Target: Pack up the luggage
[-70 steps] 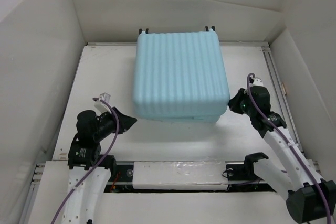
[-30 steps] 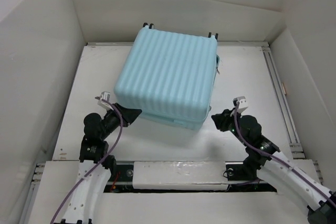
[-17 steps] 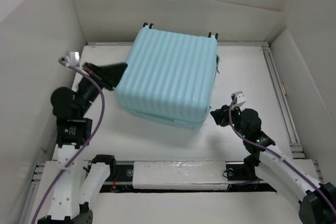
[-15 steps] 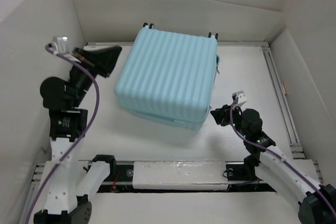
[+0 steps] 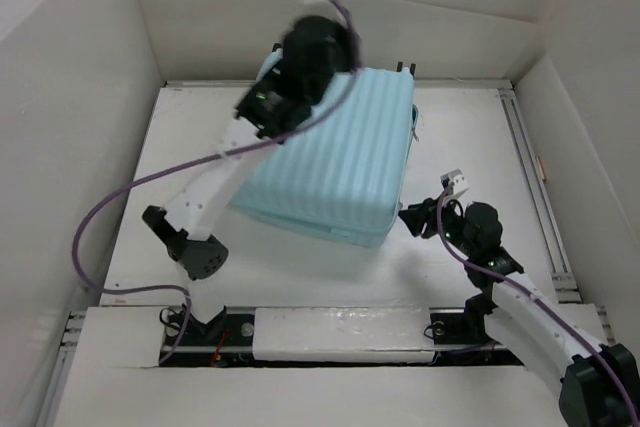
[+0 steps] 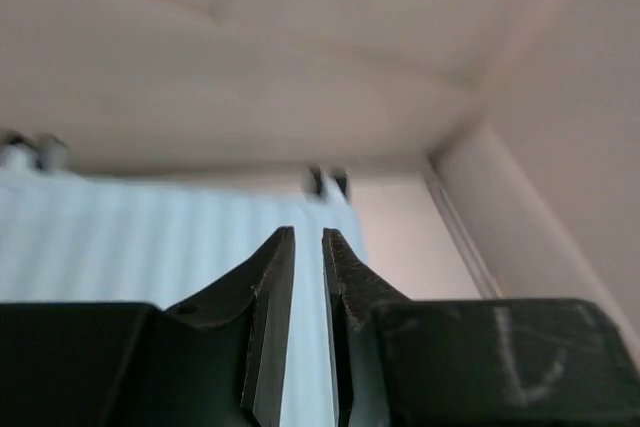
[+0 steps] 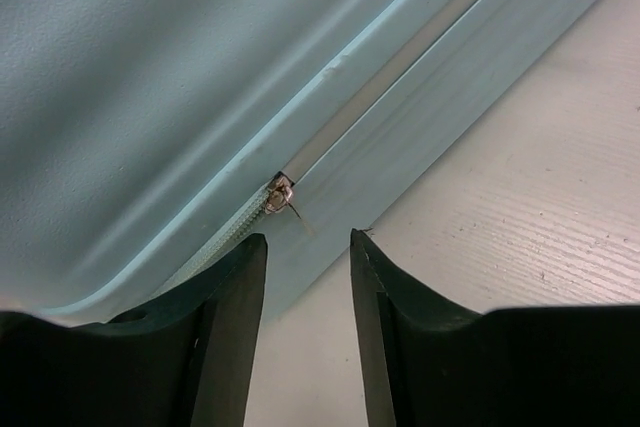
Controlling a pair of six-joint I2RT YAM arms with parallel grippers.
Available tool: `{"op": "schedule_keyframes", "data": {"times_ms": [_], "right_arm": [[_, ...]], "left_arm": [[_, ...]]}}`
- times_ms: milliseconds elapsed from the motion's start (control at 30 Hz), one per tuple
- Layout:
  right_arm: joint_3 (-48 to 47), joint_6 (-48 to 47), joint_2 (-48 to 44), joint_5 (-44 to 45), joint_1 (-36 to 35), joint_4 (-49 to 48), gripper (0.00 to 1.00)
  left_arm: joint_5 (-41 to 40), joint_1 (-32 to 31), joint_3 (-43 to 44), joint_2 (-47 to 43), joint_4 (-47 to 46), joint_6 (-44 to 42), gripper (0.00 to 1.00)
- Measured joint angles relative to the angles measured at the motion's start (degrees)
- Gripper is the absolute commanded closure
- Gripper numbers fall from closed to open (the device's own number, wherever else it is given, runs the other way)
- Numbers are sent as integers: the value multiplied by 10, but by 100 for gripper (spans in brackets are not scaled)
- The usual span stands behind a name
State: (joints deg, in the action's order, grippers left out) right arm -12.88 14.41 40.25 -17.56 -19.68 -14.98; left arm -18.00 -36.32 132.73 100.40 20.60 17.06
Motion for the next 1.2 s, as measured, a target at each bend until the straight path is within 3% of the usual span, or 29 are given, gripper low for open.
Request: {"op": "schedule_keyframes", "data": {"times_ms": [67,167,333,400,533,667,800,1000,1200], "right_arm": [[0,-1,5,-13,7,-4,50],[0,-3,11,-25,15,-19,47],[0,-10,44,-44,19,-45,49],[0,-12,57,-52,21,-56,54],[0,-16,74,-64,24,-70,62],[0,-20,75,-70,25,-77,64],[0,-23,73,-72,25,-83,65],[0,-27,78,-78,28,-92,68],[-3,-30,99,-84,28,-100,79]], "left_arm": [[-31,-95,-48,18,6,-1,84],[-91,-213,-268,-56,-43,-7,82],[-211,-435,-607,-302,-121,26,82],[-234,-485,-713,-420,-149,80,84],[-315,-519,-864,-543,-167,225,84],[-333,-543,-991,-514,-147,353,78],[-350,-544,-1044,-488,-108,419,71],[-347,-507,-1079,-485,-215,428,55],[-299,-453,-1111,-405,-348,378,54]]}}
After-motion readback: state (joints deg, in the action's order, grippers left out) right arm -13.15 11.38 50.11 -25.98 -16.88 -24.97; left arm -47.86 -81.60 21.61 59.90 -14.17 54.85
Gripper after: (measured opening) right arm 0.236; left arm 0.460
